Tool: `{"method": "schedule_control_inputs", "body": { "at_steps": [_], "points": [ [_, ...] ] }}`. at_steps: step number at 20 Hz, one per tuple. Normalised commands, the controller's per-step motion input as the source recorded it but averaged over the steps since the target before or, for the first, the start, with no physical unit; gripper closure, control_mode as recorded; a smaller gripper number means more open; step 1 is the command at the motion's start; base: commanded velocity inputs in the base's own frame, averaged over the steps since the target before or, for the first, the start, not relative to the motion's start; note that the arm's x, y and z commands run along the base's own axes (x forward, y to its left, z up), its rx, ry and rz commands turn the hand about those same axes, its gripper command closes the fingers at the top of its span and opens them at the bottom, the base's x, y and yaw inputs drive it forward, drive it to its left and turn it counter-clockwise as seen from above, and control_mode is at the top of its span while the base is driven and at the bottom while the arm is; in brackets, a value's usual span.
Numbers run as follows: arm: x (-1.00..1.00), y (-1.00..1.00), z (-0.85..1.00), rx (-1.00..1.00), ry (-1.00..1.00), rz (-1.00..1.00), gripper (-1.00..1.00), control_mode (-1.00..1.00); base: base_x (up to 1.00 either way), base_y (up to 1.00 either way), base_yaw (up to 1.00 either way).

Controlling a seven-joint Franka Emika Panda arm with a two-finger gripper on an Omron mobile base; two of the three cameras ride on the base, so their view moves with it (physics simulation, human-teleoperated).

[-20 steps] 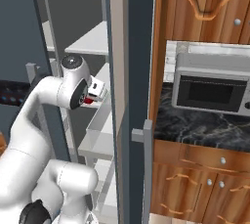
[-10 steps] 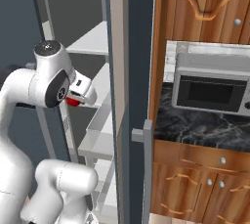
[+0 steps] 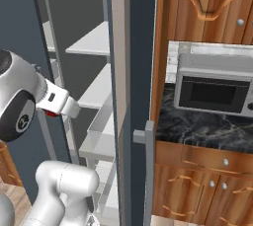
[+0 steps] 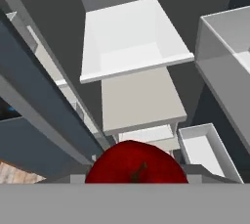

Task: Pick up the apple and kiwi from the fridge and place one fruit on each plate on the dining counter.

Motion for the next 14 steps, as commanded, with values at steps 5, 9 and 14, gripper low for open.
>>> {"method": "schedule_control_inputs", "body": {
  "at_steps": [5, 9, 14],
  "points": [
    [-0.45, 0.01, -0.08, -0.02, 0.01, 0.00, 1.00, -1.00, 0.00, 0.00, 0.00],
    [-0.19, 0.00, -0.02, 0.00, -0.01, 0.00, 1.00, -1.00, 0.00, 0.00, 0.00],
    [-0.61, 0.02, 0.00, 0.00, -0.06, 0.00, 1.00, -1.00, 0.00, 0.00, 0.00]
  ]
}}
